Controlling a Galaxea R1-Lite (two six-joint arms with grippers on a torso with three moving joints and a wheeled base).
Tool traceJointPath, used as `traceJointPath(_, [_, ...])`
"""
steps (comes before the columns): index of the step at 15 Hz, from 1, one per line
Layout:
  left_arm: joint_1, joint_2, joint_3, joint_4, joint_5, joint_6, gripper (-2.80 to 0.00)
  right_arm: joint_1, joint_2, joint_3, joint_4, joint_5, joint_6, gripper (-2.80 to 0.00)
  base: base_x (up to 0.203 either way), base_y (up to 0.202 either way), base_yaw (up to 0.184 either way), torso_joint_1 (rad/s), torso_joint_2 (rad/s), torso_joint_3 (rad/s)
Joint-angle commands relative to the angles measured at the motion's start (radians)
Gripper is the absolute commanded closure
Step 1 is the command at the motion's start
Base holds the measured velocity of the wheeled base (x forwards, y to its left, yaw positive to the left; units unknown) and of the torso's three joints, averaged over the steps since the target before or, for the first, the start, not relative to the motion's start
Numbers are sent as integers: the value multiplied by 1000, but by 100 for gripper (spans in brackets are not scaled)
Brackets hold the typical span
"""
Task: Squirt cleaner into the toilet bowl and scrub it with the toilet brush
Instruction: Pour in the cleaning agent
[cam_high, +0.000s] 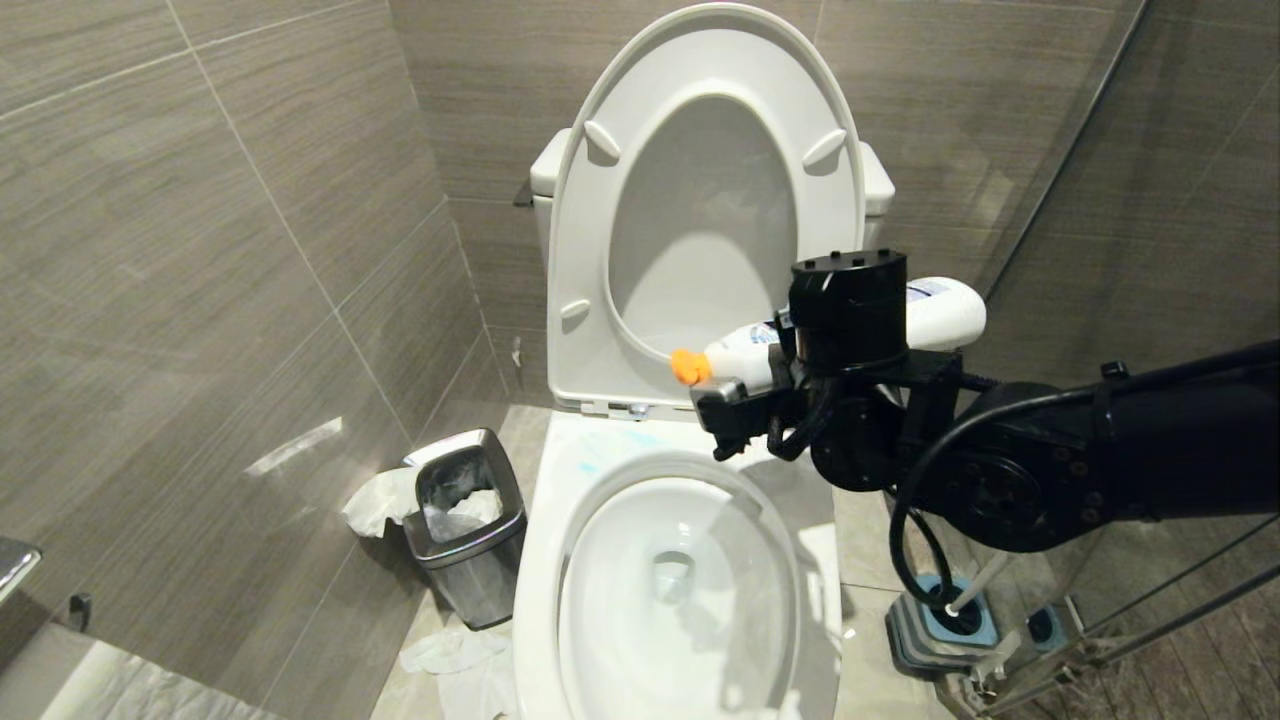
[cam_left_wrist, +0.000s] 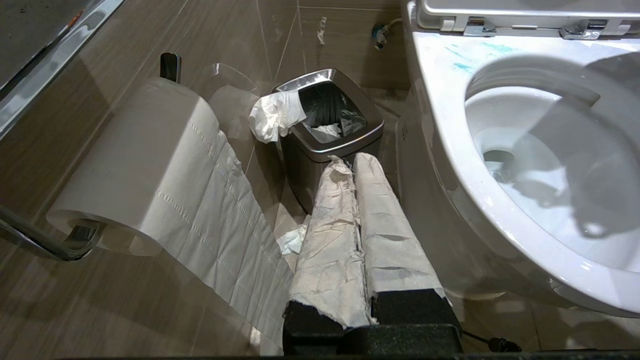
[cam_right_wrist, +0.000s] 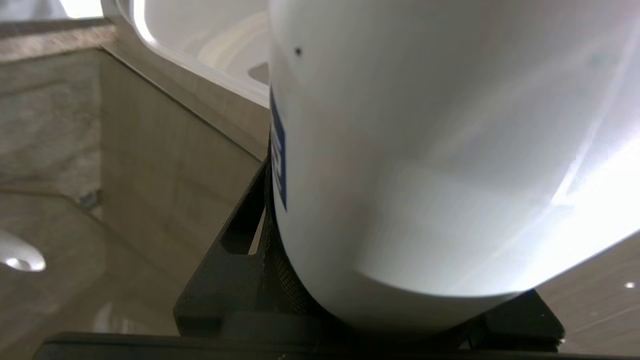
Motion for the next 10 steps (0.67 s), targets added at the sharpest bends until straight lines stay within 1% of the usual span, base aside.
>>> traceJointPath(1, [0,2,0,0,-1,0,0,1,-7,-3,-2,-15,-38,0,0,0,0,0,0,0])
traceJointPath(6, [0,2,0,0,1,0,0,1,-50,-1,0,-20,-213,0,0,0,0,0,0,0])
traceJointPath(7, [0,2,0,0,-1,0,0,1,-56,-2,-1,-36,-244,0,0,0,0,0,0,0])
traceJointPath(8, [0,2,0,0,1,0,0,2,-59,-5,-2,-49,-271,0,0,0,0,0,0,0])
traceJointPath(10, [0,2,0,0,-1,0,0,2,-61,-14,-3,-51,-308,0,0,0,0,0,0,0])
